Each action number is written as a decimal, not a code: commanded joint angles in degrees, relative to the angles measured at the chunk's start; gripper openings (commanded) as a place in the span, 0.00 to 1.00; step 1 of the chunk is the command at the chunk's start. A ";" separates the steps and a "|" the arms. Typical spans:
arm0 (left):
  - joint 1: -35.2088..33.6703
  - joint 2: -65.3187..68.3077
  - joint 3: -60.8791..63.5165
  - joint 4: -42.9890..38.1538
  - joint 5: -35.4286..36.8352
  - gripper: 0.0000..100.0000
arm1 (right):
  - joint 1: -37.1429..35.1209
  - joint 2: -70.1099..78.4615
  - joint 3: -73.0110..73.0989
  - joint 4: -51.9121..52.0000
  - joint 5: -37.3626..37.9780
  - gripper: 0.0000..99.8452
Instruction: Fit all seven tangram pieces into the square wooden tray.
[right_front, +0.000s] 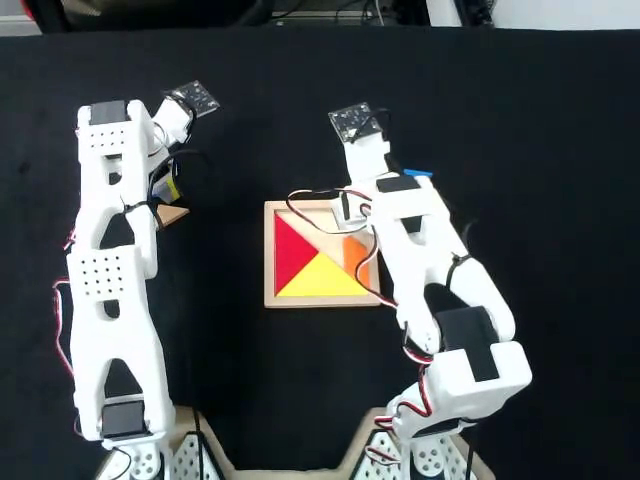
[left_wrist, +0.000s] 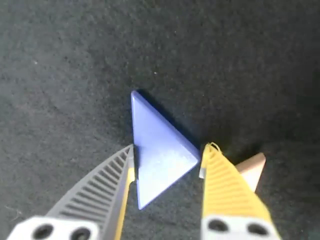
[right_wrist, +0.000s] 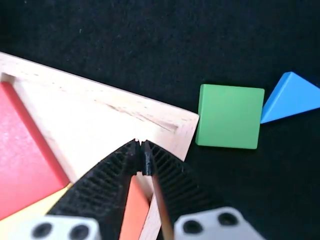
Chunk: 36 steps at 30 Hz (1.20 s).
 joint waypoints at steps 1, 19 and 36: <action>0.04 0.88 -4.88 4.22 -0.44 0.10 | 1.14 -3.03 -0.13 0.09 0.62 0.01; 6.37 -0.44 -31.96 13.01 24.53 0.10 | 5.54 -4.26 -0.84 0.18 -0.26 0.01; 21.05 -44.13 9.89 12.84 57.32 0.09 | 14.33 -20.18 10.95 -8.79 -12.48 0.01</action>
